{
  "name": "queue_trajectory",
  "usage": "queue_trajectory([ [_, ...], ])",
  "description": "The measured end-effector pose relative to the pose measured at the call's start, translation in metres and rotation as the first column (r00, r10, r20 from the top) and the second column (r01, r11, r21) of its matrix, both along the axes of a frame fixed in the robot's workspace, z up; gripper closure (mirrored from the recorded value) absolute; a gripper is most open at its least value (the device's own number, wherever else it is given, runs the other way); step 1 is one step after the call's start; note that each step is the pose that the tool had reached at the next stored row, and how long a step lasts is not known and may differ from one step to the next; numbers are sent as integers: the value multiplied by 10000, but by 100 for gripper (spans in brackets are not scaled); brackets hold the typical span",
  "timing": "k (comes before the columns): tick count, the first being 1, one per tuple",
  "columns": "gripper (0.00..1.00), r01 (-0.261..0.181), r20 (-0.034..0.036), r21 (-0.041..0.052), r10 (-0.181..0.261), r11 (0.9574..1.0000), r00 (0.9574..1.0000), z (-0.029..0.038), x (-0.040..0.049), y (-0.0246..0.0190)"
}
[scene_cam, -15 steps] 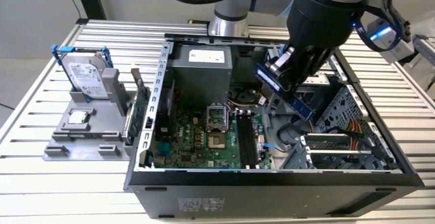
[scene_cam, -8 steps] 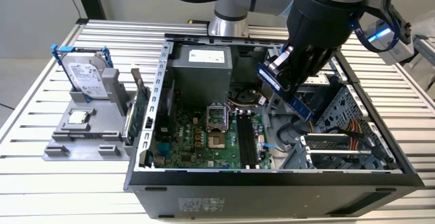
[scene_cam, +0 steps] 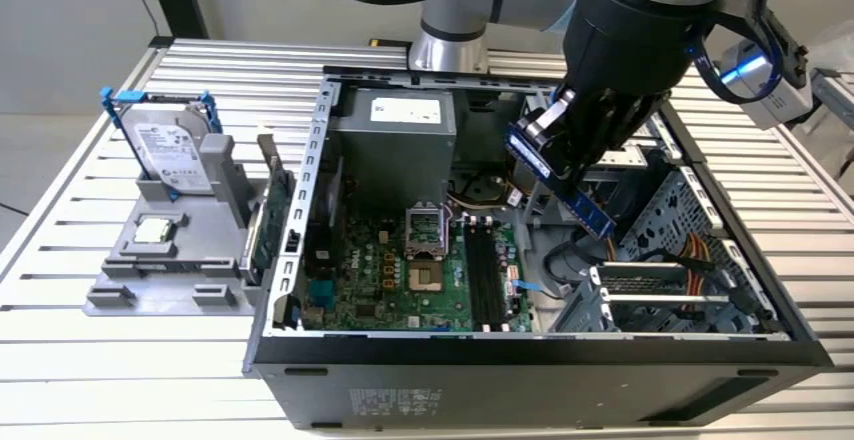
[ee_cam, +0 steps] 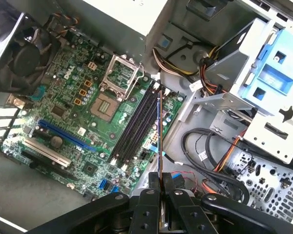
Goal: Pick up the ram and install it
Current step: 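Insert the ram into the slot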
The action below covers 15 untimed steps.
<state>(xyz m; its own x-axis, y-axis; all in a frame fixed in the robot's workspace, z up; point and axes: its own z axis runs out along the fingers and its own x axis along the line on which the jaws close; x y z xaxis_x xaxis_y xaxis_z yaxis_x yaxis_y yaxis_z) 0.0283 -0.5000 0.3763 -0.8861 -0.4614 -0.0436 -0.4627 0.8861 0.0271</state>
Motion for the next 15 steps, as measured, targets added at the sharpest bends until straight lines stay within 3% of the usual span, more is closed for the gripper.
queue_trajectory([
  [15, 100, 121, 0, 0, -121, 9999, 9999, 0, 0, 0],
])
